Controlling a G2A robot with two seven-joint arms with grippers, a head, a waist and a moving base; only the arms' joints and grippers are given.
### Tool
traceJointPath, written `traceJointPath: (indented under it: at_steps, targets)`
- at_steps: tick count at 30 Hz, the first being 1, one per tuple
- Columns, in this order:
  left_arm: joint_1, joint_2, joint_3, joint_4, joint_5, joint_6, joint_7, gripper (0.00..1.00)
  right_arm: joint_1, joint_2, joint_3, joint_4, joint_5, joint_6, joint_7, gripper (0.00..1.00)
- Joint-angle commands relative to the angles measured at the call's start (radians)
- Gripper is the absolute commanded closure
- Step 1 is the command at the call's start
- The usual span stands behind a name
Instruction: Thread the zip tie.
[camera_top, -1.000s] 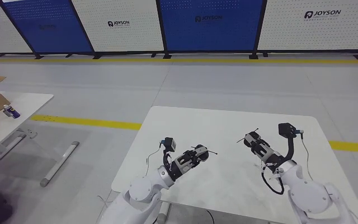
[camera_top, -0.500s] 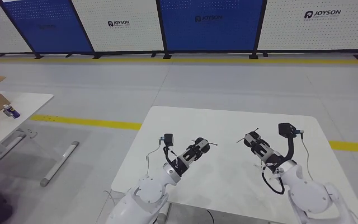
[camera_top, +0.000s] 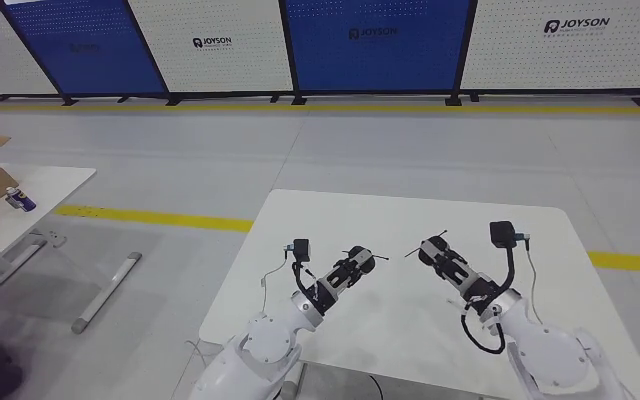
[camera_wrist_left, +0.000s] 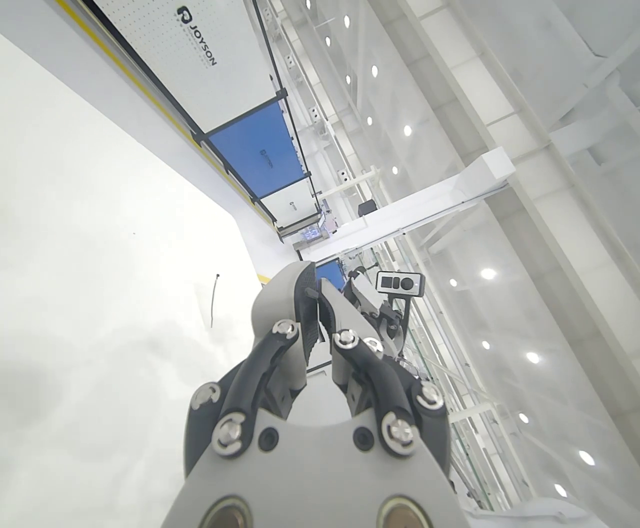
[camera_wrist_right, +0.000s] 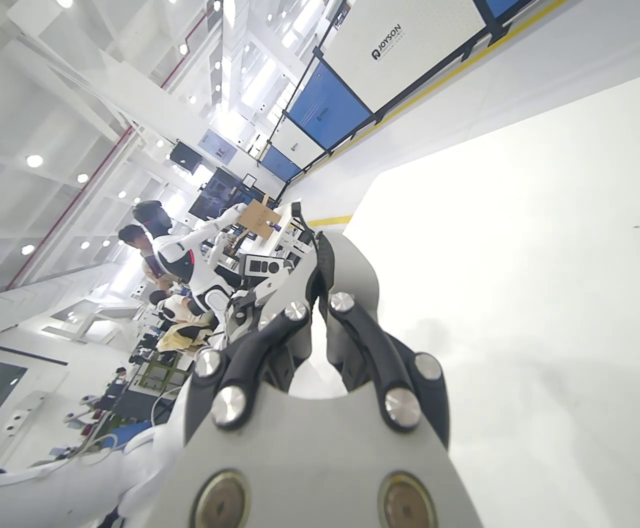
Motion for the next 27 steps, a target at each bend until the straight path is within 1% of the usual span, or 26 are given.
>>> traceJointPath:
  at_steps: [1, 8, 12, 15, 17, 19, 27]
  targets:
    - [0.000, 0.000, 0.000, 0.000, 0.000, 0.000, 0.000, 1.00, 0.000, 0.000, 0.000, 0.000, -0.002, 0.000, 0.000, 1.00]
    - [0.000, 0.000, 0.000, 0.000, 0.000, 0.000, 0.000, 1.00, -0.006, -0.001, -0.004, 0.003, -0.001, -0.004, -0.009, 1.00]
    - [0.000, 0.000, 0.000, 0.000, 0.000, 0.000, 0.000, 1.00, -0.031, -0.011, -0.043, 0.014, -0.007, -0.034, -0.119, 1.00]
    - [0.000, 0.000, 0.000, 0.000, 0.000, 0.000, 0.000, 1.00, -0.031, -0.020, -0.083, 0.033, -0.044, -0.048, -0.188, 1.00]
    - [0.000, 0.000, 0.000, 0.000, 0.000, 0.000, 0.000, 1.00, -0.027, -0.026, -0.102, 0.044, -0.038, -0.057, -0.221, 1.00]
    - [0.000, 0.000, 0.000, 0.000, 0.000, 0.000, 0.000, 1.00, -0.022, -0.030, -0.111, 0.056, -0.021, -0.059, -0.225, 1.00]
    - [0.000, 0.000, 0.000, 0.000, 0.000, 0.000, 0.000, 1.00, -0.022, -0.030, -0.111, 0.056, -0.021, -0.059, -0.225, 1.00]
